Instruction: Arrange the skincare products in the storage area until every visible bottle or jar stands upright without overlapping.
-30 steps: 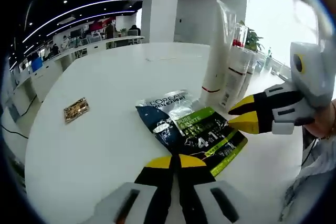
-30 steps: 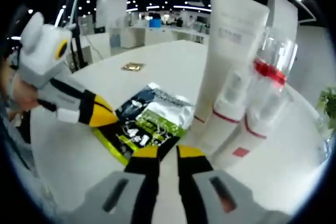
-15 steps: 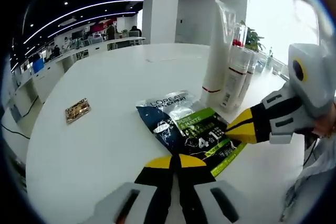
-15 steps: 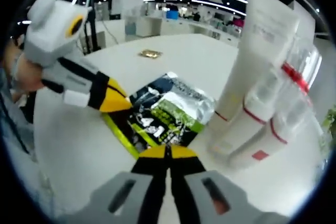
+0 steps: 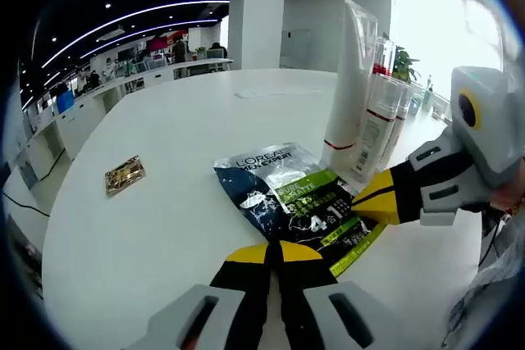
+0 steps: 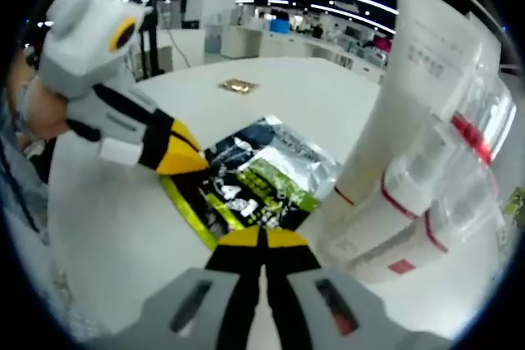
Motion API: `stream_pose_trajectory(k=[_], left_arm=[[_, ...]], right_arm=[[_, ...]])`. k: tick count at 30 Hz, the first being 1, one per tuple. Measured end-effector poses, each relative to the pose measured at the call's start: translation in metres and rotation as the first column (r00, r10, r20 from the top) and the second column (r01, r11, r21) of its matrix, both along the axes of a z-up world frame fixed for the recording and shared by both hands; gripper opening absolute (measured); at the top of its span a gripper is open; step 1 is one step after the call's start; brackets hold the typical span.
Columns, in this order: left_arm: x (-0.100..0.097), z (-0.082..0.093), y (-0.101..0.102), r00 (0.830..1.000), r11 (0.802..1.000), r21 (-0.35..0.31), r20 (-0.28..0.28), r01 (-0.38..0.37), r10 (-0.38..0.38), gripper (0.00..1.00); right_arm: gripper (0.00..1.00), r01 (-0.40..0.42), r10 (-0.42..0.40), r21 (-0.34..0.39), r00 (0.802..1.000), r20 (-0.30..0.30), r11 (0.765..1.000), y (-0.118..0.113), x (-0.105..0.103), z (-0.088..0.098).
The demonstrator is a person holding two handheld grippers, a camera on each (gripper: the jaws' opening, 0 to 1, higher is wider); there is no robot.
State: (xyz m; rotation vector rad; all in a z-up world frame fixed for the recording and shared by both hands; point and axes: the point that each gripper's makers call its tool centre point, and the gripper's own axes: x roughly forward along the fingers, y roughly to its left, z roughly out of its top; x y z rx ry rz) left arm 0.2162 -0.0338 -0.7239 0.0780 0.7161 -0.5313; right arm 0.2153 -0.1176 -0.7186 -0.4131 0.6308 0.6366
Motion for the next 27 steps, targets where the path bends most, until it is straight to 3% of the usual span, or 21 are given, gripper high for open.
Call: stream_pose_trajectory(k=[7, 18, 20, 23, 27], left_arm=[[0.004, -0.001, 0.004, 0.999, 0.999, 0.034, 0.040, -0.021, 0.020, 0.03], [0.008, -0.001, 0.006, 0.999, 0.999, 0.042, 0.046, -0.030, 0.028, 0.06], [0.009, -0.001, 0.010, 0.998, 0.998, 0.019, 0.028, -0.065, 0.064, 0.08], [0.009, 0.006, 0.013, 0.994, 0.992, -0.070, -0.019, -0.109, 0.108, 0.06], [0.020, 0.035, 0.023, 0.983, 0.983, -0.140, 0.118, -0.123, 0.140, 0.07]], right_arm=[[0.00, -0.010, 0.011, -0.024, 1.000, 0.028, 1.000, 0.003, 0.003, 0.000], [0.00, -0.016, 0.017, -0.035, 0.999, 0.030, 0.999, 0.003, 0.004, 0.000], [0.00, -0.019, 0.020, -0.039, 0.999, 0.031, 0.999, 0.004, 0.004, 0.000], [0.00, -0.008, 0.008, -0.022, 1.000, 0.023, 1.000, 0.004, 0.004, 0.000], [0.00, -0.006, 0.006, -0.009, 1.000, 0.023, 1.000, 0.003, 0.003, 0.000]])
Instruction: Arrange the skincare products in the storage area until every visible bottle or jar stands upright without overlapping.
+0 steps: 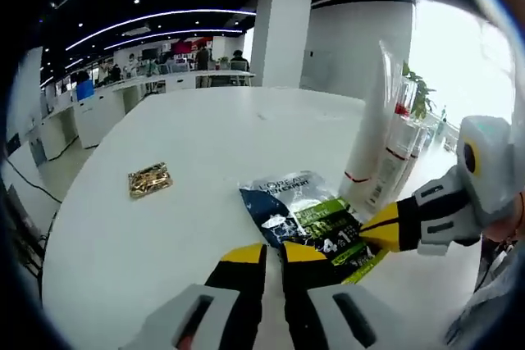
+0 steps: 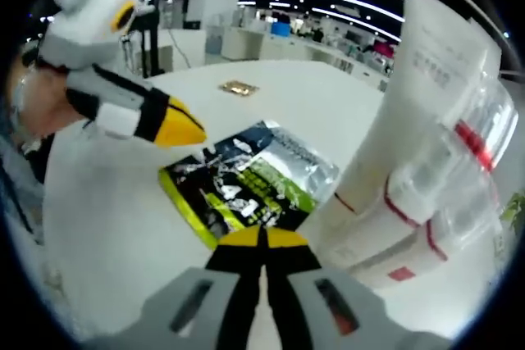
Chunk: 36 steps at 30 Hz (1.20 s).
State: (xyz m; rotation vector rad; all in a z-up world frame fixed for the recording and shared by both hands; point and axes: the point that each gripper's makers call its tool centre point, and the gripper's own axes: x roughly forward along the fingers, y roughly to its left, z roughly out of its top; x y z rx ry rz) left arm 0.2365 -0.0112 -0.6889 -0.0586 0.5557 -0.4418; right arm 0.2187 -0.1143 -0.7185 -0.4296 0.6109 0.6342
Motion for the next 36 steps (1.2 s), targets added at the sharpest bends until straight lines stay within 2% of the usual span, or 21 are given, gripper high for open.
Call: stream_pose_trajectory(k=[1, 8, 13, 14, 16, 17, 20, 23, 27, 32, 36], left_arm=[[0.001, 0.006, 0.002, 1.000, 1.000, -0.013, 0.020, 0.001, -0.001, 0.07], [-0.003, 0.026, 0.011, 0.999, 0.993, -0.118, 0.039, -0.027, 0.032, 0.12], [-0.003, 0.026, 0.028, 0.996, 0.991, -0.102, 0.011, -0.088, 0.089, 0.12], [-0.001, 0.026, 0.032, 0.995, 0.989, -0.107, 0.006, -0.098, 0.100, 0.12], [0.003, 0.028, 0.043, 0.991, 0.984, -0.116, -0.006, -0.134, 0.134, 0.16], [0.004, 0.028, 0.046, 0.990, 0.983, -0.116, -0.007, -0.141, 0.141, 0.17], [0.016, 0.031, 0.067, 0.980, 0.971, -0.131, -0.018, -0.199, 0.199, 0.23], [0.026, 0.033, 0.078, 0.973, 0.961, -0.153, -0.035, -0.229, 0.226, 0.30], [0.042, 0.035, 0.087, 0.967, 0.953, -0.162, -0.051, -0.256, 0.251, 0.39], [0.070, 0.029, 0.100, 0.943, 0.938, -0.117, -0.107, -0.325, 0.314, 0.46], [0.092, 0.028, 0.102, 0.935, 0.935, -0.090, -0.132, -0.343, 0.330, 0.48]], right_arm=[[0.00, -0.003, 0.003, -0.005, 1.000, 0.002, 1.000, 0.000, 0.000, 0.000], [0.01, -0.025, 0.026, -0.019, 0.999, 0.022, 1.000, 0.001, 0.000, 0.001], [0.01, -0.012, 0.012, -0.008, 1.000, -0.003, 1.000, -0.001, -0.003, 0.002], [0.01, -0.008, 0.008, -0.016, 1.000, 0.012, 1.000, -0.001, -0.005, 0.006], [0.01, -0.025, 0.026, -0.012, 0.995, 0.092, 1.000, 0.001, -0.005, 0.019], [0.02, -0.027, 0.028, -0.008, 0.994, 0.104, 1.000, 0.002, -0.005, 0.022], [0.06, -0.001, -0.005, 0.067, 0.996, 0.085, 0.998, 0.003, -0.016, 0.031], [0.07, 0.027, -0.034, 0.098, 0.997, 0.071, 0.995, -0.003, -0.020, 0.034], [0.07, 0.049, -0.056, 0.109, 0.997, 0.055, 0.993, -0.010, -0.025, 0.035], [0.07, 0.080, -0.086, 0.114, 0.995, 0.045, 0.990, -0.017, -0.032, 0.036], [0.07, 0.104, -0.110, 0.118, 0.993, 0.050, 0.988, -0.023, -0.034, 0.040]])
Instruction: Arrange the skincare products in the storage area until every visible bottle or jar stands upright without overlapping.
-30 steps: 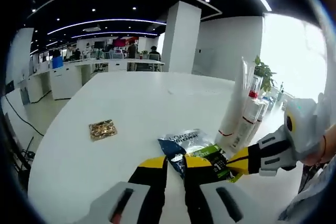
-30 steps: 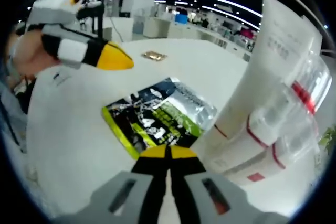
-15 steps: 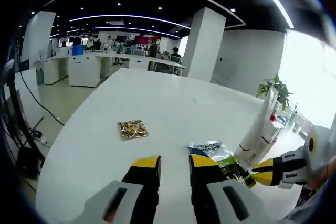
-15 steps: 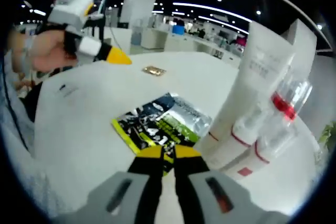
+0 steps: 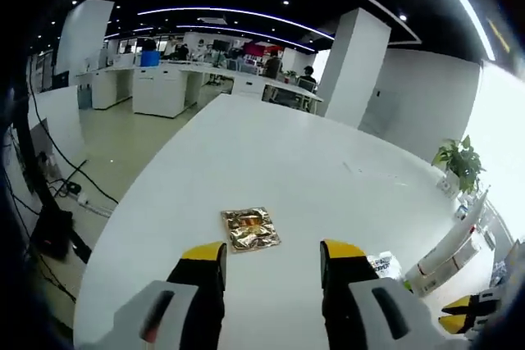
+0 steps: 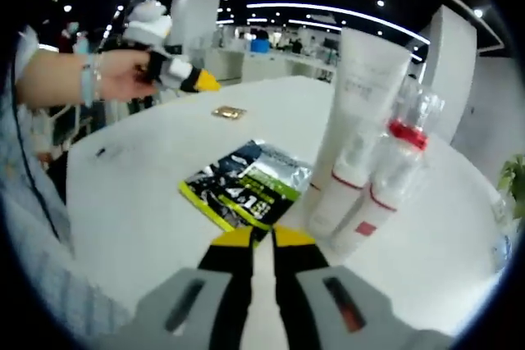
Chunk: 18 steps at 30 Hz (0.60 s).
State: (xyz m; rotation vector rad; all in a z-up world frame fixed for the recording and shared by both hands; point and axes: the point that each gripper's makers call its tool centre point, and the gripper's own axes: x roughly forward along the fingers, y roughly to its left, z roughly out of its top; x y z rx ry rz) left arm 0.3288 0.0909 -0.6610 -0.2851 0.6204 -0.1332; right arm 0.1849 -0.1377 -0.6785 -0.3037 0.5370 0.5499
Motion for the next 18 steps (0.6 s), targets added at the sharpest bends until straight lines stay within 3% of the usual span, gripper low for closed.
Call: stream_pose_trajectory(k=[3, 6, 7, 10, 14, 18], left_arm=[[0.013, -0.002, 0.001, 1.000, 0.999, 0.039, -0.021, 0.008, -0.008, 0.49], [0.024, -0.009, 0.002, 0.996, 0.999, 0.055, -0.089, 0.002, 0.003, 0.51], [0.027, -0.016, 0.003, 0.990, 0.998, 0.062, -0.138, 0.004, 0.004, 0.51], [0.038, -0.028, 0.004, 0.977, 0.996, 0.090, -0.215, 0.016, 0.004, 0.51], [0.046, -0.038, 0.002, 0.953, 0.999, 0.051, -0.304, 0.002, 0.014, 0.52], [0.055, -0.050, 0.012, 0.918, 0.991, 0.134, -0.395, 0.029, 0.027, 0.52]], right_arm=[[0.08, 0.009, -0.009, -0.006, 1.000, 0.005, 1.000, -0.004, 0.000, 0.002], [0.08, 0.026, -0.025, -0.004, 1.000, 0.003, 1.000, -0.008, -0.001, 0.003], [0.08, 0.030, -0.030, -0.004, 1.000, 0.003, 1.000, -0.009, -0.001, 0.004], [0.08, 0.044, -0.044, -0.015, 0.999, 0.001, 0.999, -0.013, -0.003, 0.003], [0.08, 0.054, -0.054, -0.027, 0.999, -0.001, 0.998, -0.017, -0.004, 0.002], [0.08, 0.064, -0.064, -0.033, 0.998, -0.001, 0.997, -0.020, -0.004, 0.003]])
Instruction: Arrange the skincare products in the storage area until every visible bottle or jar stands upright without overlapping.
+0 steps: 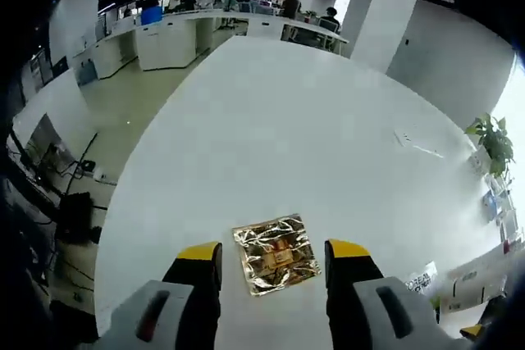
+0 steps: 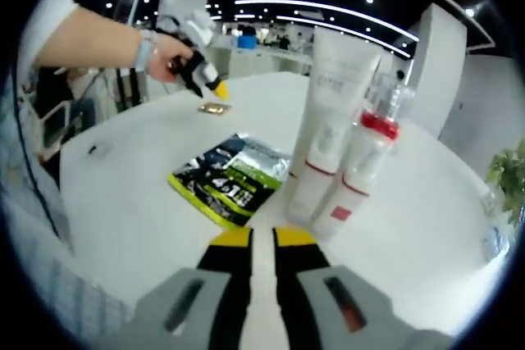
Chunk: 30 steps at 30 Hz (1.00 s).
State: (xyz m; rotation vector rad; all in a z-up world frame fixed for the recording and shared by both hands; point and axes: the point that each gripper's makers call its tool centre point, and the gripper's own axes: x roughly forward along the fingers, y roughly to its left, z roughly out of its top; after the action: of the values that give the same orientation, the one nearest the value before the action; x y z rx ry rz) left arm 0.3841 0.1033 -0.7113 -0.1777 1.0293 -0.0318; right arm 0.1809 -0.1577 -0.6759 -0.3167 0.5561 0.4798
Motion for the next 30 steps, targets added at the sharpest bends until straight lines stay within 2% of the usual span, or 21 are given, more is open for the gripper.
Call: stream_pose_trajectory(k=[2, 3, 5, 6, 8, 10, 15, 16, 17, 18, 24, 30], left_arm=[[0.004, -0.003, 0.000, 1.000, 1.000, 0.006, -0.019, -0.001, 0.001, 0.52], [0.003, -0.008, 0.003, 0.998, 1.000, 0.031, -0.064, -0.004, 0.006, 0.52], [0.003, -0.011, -0.001, 0.993, 0.999, 0.020, -0.113, -0.029, 0.031, 0.52], [0.009, -0.008, -0.002, 0.996, 0.999, 0.028, -0.089, -0.014, 0.017, 0.52], [0.007, -0.009, -0.009, 0.993, 1.000, -0.005, -0.121, -0.017, 0.016, 0.53], [0.007, -0.010, -0.010, 0.992, 1.000, 0.015, -0.127, -0.004, 0.006, 0.53], [0.002, -0.015, -0.008, 0.977, 0.981, 0.137, -0.180, 0.139, -0.114, 0.53], [0.001, -0.014, -0.009, 0.974, 0.979, 0.139, -0.189, 0.151, -0.124, 0.53], [-0.001, -0.014, -0.011, 0.973, 0.985, 0.117, -0.208, 0.124, -0.098, 0.53], [-0.002, -0.014, -0.012, 0.969, 0.981, 0.125, -0.217, 0.150, -0.120, 0.53], [0.001, -0.014, -0.011, 0.950, 0.974, 0.121, -0.273, 0.193, -0.155, 0.52], [0.001, -0.014, -0.010, 0.934, 0.972, 0.116, -0.321, 0.206, -0.160, 0.53]], right_arm=[[0.08, 0.001, -0.001, -0.003, 1.000, 0.002, 1.000, 0.000, 0.001, 0.001], [0.08, 0.001, -0.001, -0.004, 1.000, 0.002, 1.000, 0.000, 0.001, 0.001], [0.08, 0.003, -0.003, -0.007, 1.000, 0.003, 1.000, -0.001, 0.001, 0.002], [0.08, 0.003, -0.003, -0.006, 1.000, 0.005, 1.000, 0.000, 0.002, 0.002], [0.08, 0.005, -0.005, -0.005, 1.000, 0.009, 1.000, -0.001, 0.002, 0.004], [0.08, 0.008, -0.007, -0.006, 1.000, 0.011, 1.000, -0.002, 0.002, 0.004], [0.08, 0.017, -0.017, 0.000, 1.000, -0.001, 1.000, -0.005, 0.002, 0.002], [0.08, 0.019, -0.019, 0.000, 1.000, -0.002, 1.000, -0.005, 0.002, 0.002], [0.08, 0.019, -0.019, 0.000, 1.000, -0.003, 1.000, -0.005, 0.002, 0.002], [0.08, 0.022, -0.022, 0.002, 1.000, -0.004, 1.000, -0.006, 0.003, 0.002], [0.08, 0.016, -0.016, 0.008, 1.000, -0.008, 1.000, -0.004, 0.003, 0.003], [0.08, 0.016, -0.016, 0.015, 1.000, -0.014, 1.000, -0.004, 0.003, 0.005]])
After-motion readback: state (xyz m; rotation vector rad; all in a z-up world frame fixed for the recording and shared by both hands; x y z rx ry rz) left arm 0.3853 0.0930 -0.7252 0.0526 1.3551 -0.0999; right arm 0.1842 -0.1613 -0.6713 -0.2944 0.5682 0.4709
